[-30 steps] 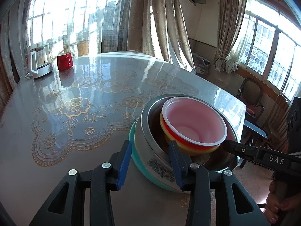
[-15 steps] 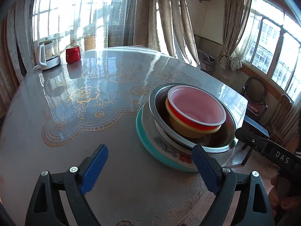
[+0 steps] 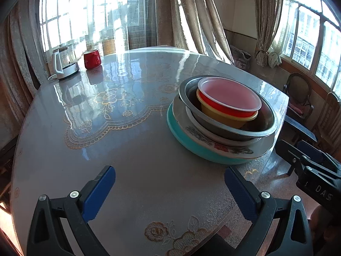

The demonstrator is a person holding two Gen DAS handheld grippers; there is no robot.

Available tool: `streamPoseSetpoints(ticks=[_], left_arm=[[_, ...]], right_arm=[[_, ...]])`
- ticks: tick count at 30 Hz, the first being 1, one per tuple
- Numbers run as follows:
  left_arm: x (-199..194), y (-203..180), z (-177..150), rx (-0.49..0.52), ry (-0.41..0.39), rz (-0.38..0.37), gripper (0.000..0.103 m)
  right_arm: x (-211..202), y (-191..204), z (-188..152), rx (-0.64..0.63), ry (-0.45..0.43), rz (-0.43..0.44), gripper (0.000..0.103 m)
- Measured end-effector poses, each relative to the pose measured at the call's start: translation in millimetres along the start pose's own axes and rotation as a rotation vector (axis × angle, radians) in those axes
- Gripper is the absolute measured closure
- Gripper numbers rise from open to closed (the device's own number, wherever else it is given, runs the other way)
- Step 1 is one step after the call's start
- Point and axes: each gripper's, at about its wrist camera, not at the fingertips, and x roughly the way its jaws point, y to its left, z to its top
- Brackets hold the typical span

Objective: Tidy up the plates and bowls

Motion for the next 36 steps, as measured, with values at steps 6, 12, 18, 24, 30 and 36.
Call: streamPoseSetpoints(ticks=[6, 12, 18, 24, 30, 36], left_arm=[[-6.2, 11.1, -10.1, -0.059, -0.020, 0.000, 0.000], [-5.2, 17.6, -16.8, -0.083, 0.030, 0.025, 0.000], [-14.0, 16.4, -26.1, -0.084, -0.010, 0.035, 0.000], [-22.1, 16.1, -27.3, -0.082, -0.058, 0.075, 0.000], [-22.8, 15.3, -27.6, -0.092, -0.062, 0.088, 0.000], [-20.9, 10.2, -28.1, -0.069, -0.059, 0.113, 0.000]], right_arm=[[-8.8, 3.6, -6.4, -0.016, -0.028, -0.059, 0.020], [-15.1, 2.8, -13.2, 0.013, -0.017, -0.050, 0.020], [-22.0, 11.2, -23.9, 0.006, -0.012, -0.037, 0.020], [-23.6, 14.9, -24.0, -0.008, -0.009, -0.051, 0.020], [-21.6, 15.6, -24.7, -0.008, 0.000, -0.046, 0.020], [-21.3, 16.2, -24.5, -0.015, -0.001, -0.043, 0.020]])
